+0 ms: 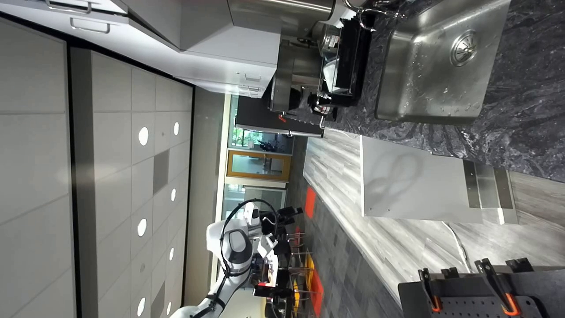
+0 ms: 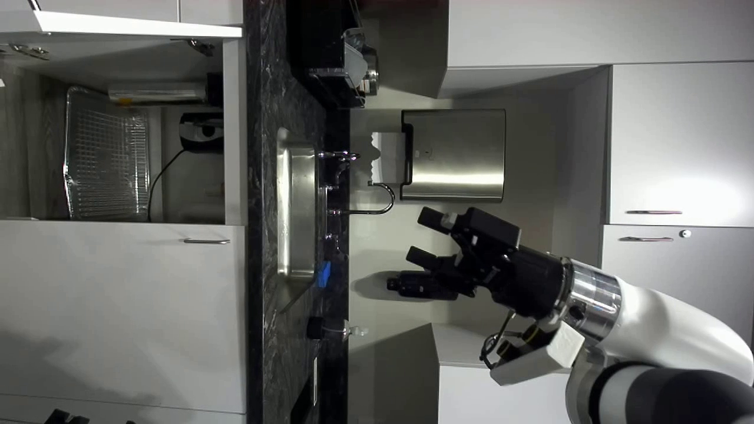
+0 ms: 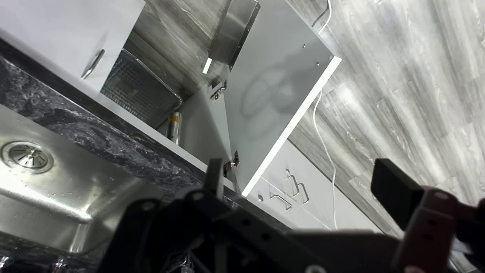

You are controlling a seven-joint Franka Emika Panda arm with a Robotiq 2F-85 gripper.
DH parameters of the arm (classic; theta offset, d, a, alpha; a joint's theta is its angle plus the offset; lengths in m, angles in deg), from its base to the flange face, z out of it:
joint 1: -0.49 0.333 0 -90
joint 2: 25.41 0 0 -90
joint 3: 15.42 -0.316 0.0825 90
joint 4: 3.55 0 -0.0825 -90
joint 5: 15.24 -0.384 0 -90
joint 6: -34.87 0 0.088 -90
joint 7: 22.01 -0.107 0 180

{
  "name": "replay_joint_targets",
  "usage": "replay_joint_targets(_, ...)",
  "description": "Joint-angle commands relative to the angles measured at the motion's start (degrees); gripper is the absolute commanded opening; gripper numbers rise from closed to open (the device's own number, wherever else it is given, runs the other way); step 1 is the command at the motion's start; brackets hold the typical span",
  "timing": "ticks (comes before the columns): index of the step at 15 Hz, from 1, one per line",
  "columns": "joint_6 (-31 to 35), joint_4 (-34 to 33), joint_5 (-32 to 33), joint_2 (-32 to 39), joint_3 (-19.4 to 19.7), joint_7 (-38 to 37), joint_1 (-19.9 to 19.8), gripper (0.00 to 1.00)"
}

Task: Close the bottom cabinet door on the left

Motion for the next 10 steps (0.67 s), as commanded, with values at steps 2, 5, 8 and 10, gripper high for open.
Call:
replay_joint_targets(2,2.11,-6.70,5.70,11.16,-1.87,-5.86,-0.58,1.00)
replay_joint_targets(5,1.25,-5.02,5.29,10.18,-0.10,-5.06,1.31,1.00)
replay_joint_targets(8,0.53,-6.04,5.26,11.74,0.02,-5.03,1.40,1.00)
replay_joint_targets(10,0.40,-6.16,5.25,11.73,0.03,-5.03,1.41,1.00)
